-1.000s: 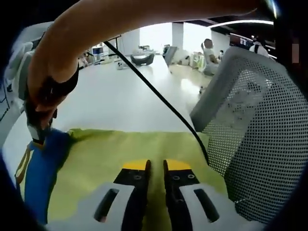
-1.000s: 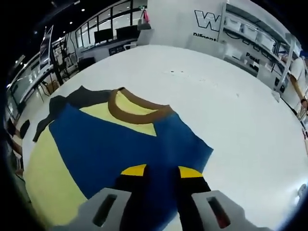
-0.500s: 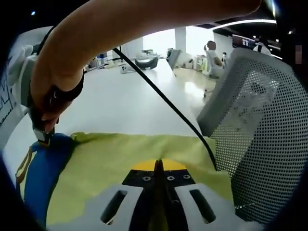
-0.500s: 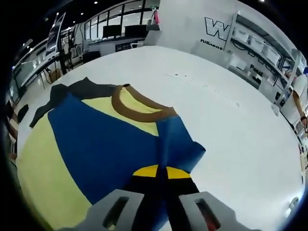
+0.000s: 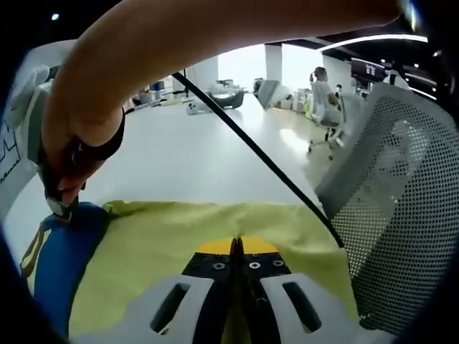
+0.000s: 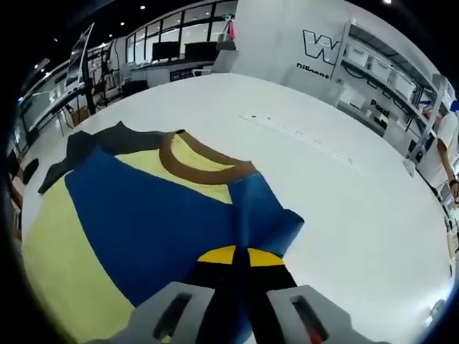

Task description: Fold the garment on the visible template until the final outline fits inside the template.

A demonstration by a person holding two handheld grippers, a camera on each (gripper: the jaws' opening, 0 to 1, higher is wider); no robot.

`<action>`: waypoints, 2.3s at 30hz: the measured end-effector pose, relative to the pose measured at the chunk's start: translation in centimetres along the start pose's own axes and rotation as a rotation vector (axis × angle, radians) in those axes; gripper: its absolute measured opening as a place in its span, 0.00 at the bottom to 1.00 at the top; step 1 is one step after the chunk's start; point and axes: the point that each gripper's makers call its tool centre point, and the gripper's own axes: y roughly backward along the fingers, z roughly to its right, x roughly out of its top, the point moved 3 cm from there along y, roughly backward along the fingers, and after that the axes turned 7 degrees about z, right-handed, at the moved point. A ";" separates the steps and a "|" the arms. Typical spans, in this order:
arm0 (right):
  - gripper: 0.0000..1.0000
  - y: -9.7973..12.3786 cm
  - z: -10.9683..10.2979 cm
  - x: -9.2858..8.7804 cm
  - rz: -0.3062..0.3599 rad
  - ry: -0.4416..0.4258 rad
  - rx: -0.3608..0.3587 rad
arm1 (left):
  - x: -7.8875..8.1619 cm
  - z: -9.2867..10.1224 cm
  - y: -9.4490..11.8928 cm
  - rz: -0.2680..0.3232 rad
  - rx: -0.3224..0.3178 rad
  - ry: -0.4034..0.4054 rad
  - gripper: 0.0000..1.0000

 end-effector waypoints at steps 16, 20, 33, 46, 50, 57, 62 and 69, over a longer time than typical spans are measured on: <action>0.00 0.3 1.4 -0.4 -0.008 0.008 -0.024 | 0.6 -0.2 -1.4 0.028 -0.013 0.038 0.00; 0.00 0.4 1.6 -0.5 -0.004 0.003 -0.025 | 0.6 -0.1 -1.6 0.034 -0.013 0.045 0.00; 0.01 2.9 1.3 1.0 0.094 -0.110 -0.031 | 1.3 -1.0 0.8 0.067 0.071 0.073 0.00; 0.06 6.1 0.6 1.9 0.165 -0.156 -0.025 | 2.4 -3.3 6.2 0.113 0.217 0.125 0.00; 0.07 6.8 0.2 1.6 0.168 -0.152 -0.027 | 2.6 -3.5 7.5 0.125 0.254 0.139 0.00; 0.11 8.0 -0.6 1.0 0.184 -0.156 -0.024 | 2.2 -4.4 10.7 0.146 0.343 0.183 0.01; 0.14 9.1 -1.7 1.0 0.204 -0.162 -0.018 | 1.7 -5.0 12.6 0.155 0.389 0.203 0.01; 0.18 9.8 -2.5 1.0 0.215 -0.169 -0.018 | 1.9 -4.9 14.5 0.185 0.405 0.226 0.03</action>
